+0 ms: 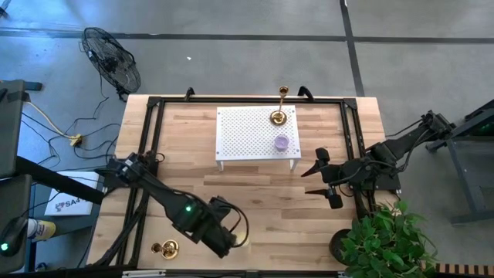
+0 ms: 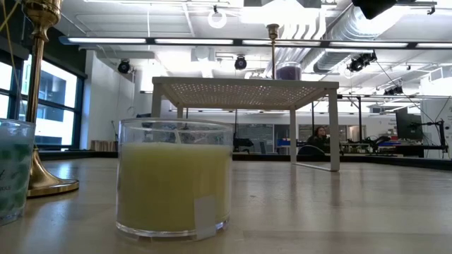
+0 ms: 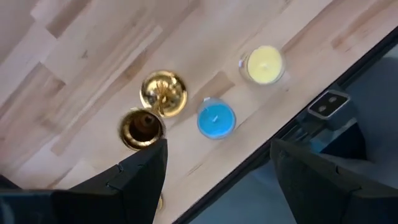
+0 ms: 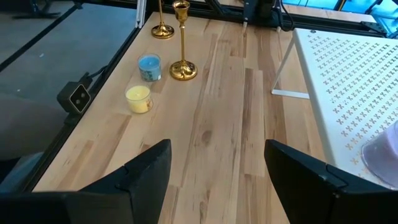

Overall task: Pick & Place candle stick holders
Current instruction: Put the right gold candle holder on the shelf

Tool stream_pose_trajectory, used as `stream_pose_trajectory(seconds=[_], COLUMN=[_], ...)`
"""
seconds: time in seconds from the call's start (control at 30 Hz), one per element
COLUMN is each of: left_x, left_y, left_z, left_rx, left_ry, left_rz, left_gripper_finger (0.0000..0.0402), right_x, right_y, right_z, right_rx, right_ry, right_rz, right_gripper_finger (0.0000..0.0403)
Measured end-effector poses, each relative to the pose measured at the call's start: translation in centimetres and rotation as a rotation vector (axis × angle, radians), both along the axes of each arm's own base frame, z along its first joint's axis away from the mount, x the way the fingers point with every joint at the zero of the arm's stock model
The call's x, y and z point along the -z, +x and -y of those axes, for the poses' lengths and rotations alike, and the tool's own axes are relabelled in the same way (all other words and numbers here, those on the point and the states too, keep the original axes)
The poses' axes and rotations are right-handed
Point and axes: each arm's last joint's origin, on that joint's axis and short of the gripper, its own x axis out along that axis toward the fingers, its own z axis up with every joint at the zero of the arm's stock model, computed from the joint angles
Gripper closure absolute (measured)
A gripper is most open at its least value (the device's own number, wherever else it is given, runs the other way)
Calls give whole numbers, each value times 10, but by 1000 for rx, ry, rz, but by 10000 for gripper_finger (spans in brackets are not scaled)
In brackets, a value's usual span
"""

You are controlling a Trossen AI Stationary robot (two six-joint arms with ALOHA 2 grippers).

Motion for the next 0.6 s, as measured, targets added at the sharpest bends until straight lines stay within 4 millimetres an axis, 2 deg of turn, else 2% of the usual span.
stream_pose_trajectory(seconds=[0.27,0.6], left_x=[-13,26], left_y=[-9,-19], left_z=[-3,-2], left_rx=[68,178], left_ry=[53,-58], left_rz=[71,-209], left_gripper_finger=[134,237], right_x=[0,0], right_y=[0,0], right_z=[0,0], right_rx=[3,4], right_ry=[5,7], right_rz=[2,4], right_gripper_finger=[150,150])
